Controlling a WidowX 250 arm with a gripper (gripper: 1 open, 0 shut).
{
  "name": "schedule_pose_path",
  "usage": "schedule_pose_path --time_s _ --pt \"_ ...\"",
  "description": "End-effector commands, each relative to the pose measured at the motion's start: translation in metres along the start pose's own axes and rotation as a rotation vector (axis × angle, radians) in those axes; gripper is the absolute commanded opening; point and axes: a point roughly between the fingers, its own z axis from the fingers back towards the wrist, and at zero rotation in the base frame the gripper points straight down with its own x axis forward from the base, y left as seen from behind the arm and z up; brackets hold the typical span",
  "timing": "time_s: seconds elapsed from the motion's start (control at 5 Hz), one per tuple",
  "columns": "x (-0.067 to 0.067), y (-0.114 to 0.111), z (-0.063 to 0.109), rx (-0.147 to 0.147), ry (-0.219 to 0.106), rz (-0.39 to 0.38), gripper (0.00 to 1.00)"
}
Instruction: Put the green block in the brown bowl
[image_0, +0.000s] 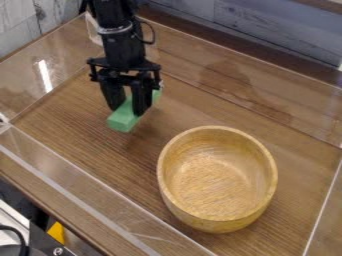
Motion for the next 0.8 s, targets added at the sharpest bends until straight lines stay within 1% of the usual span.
schedule_pose_path --time_s 0.0,0.2,0.4,0.6 --pt "-0.01 -0.016 0.03 -0.014 -0.062 -0.018 0.0" --pt "-0.035 -0.054 0.043 -0.046 -0.056 -0.044 0.0" --pt "-0.047 -0.102 0.032 -0.04 -0.03 -0.127 0.0" --pt "-0.057 -0.149 0.015 -0.022 -0.008 -0.199 0.0"
